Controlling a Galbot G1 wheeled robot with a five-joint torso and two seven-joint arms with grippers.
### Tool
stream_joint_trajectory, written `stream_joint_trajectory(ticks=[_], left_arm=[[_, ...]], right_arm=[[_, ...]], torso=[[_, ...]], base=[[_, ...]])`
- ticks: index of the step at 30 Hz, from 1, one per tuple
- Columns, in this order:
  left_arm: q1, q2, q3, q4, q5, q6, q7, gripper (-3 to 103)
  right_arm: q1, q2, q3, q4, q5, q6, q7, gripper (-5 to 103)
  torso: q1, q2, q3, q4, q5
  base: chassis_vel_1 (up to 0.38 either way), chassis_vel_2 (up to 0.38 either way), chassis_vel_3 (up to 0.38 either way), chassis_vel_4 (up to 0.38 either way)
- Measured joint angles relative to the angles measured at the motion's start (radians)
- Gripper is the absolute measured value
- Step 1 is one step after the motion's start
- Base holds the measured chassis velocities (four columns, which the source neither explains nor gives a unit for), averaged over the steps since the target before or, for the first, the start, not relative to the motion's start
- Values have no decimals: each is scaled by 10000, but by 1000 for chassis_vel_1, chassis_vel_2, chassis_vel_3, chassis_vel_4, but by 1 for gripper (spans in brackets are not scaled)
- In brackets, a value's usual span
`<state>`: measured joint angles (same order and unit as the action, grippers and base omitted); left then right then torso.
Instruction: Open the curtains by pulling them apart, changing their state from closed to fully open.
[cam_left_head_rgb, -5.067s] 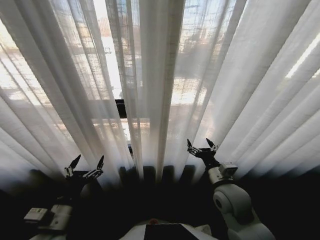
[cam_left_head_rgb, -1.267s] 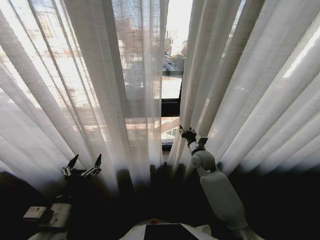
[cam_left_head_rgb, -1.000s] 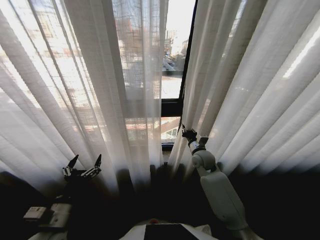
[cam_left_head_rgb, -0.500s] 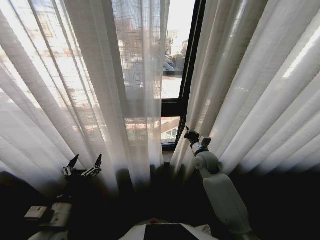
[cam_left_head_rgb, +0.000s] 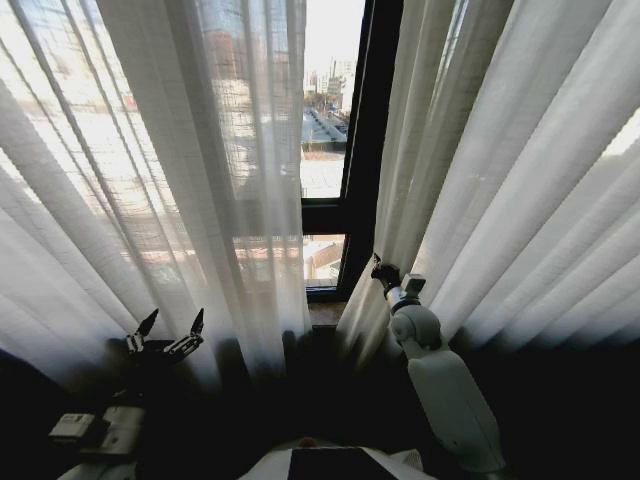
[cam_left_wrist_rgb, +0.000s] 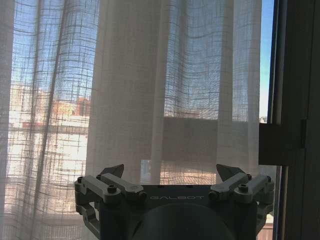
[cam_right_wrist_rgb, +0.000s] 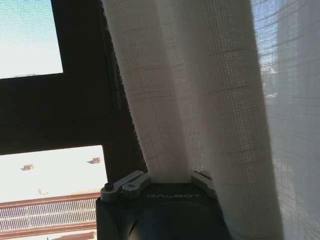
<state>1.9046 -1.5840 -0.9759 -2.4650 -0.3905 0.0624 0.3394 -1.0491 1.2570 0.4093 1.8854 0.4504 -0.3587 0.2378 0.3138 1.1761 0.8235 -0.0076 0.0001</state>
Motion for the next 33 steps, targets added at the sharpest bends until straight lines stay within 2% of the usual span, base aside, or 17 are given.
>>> stream_joint_trajectory(ticks=[33], left_arm=[[-14,-19,75,149,59,-108,62,100]], right_arm=[[-192,-87,714,-2,58,124,-17,0]], torso=[[1,-1,1,-1,1]], base=[[-345,-350,342,346]])
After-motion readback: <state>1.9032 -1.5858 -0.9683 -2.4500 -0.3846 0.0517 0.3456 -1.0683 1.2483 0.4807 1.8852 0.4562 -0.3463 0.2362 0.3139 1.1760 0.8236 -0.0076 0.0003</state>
